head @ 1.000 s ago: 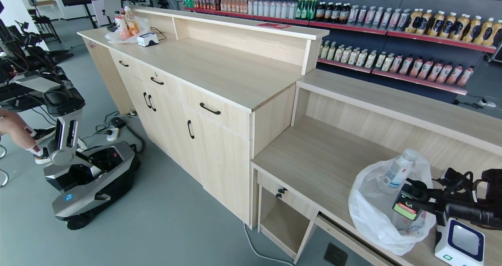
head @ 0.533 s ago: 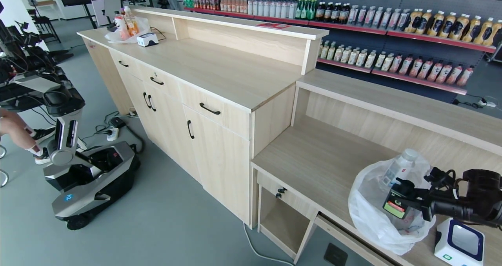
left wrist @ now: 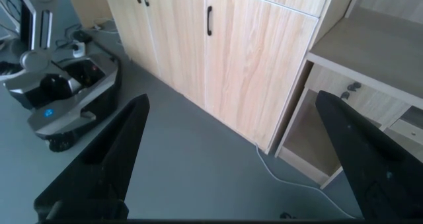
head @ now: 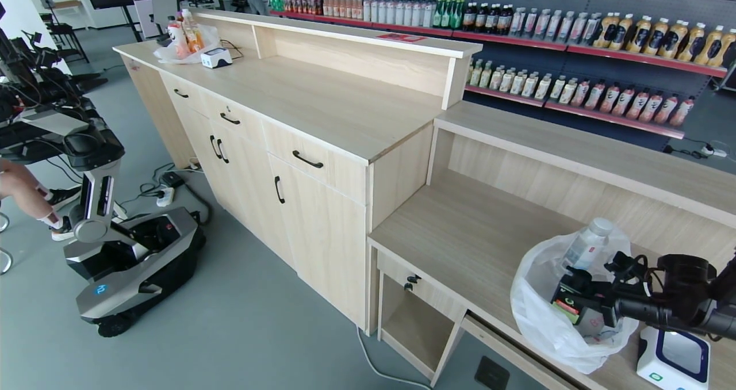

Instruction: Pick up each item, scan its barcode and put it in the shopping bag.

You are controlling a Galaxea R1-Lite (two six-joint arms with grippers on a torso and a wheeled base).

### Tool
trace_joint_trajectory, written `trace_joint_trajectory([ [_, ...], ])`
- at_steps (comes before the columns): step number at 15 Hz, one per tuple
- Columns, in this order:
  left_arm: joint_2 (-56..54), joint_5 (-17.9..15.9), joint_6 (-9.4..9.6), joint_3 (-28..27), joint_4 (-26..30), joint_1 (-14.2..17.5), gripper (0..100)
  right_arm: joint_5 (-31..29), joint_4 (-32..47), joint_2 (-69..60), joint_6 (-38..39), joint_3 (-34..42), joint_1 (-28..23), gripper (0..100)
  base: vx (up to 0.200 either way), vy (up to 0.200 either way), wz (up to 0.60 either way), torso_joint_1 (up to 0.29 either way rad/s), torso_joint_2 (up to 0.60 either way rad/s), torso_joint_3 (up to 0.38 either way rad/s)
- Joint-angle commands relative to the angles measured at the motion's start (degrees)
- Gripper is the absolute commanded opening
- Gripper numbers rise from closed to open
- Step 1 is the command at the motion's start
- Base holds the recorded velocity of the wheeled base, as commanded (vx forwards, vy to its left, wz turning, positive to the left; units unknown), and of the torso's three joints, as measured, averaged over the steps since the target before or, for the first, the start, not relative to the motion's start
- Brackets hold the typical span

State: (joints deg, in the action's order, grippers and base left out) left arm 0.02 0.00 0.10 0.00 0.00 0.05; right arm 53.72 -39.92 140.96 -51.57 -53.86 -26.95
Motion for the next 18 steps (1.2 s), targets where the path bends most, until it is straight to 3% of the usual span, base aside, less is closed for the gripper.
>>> trace_joint_trajectory([
  [1, 0.0, 0.0, -0.01, 0.0, 0.0, 0.0, 100, 0.0, 0.0, 0.6, 0.0, -0.2, 0.1, 0, 0.0, 0.0, 0.0, 0.0, 0.0, 0.0],
  [4, 0.0, 0.0, -0.01, 0.0, 0.0, 0.0, 100, 0.0, 0.0, 0.5, 0.1, 0.3, 0.1, 0, 0.0, 0.0, 0.0, 0.0, 0.0, 0.0],
  [5, 0.0, 0.0, -0.01, 0.0, 0.0, 0.0, 100, 0.0, 0.0, 0.5, 0.1, 0.7, -0.1, 100, 0.0, 0.0, 0.0, 0.0, 0.0, 0.0],
  [11, 0.0, 0.0, -0.01, 0.0, 0.0, 0.0, 100, 0.1, 0.3, -12.6, 6.1, 6.5, -0.7, 100, 0.0, 0.0, 0.0, 0.0, 0.0, 0.0],
  [14, 0.0, 0.0, -0.01, 0.0, 0.0, 0.0, 100, -0.8, 0.7, -28.1, 16.7, 13.5, -1.5, 100, 0.0, 0.0, 0.0, 0.0, 0.0, 0.0],
  [18, 0.0, 0.0, -0.01, 0.0, 0.0, 0.0, 100, -15.8, 3.4, -50.2, 21.0, 23.0, -3.3, 100, 0.0, 0.0, 0.0, 0.0, 0.0, 0.0],
])
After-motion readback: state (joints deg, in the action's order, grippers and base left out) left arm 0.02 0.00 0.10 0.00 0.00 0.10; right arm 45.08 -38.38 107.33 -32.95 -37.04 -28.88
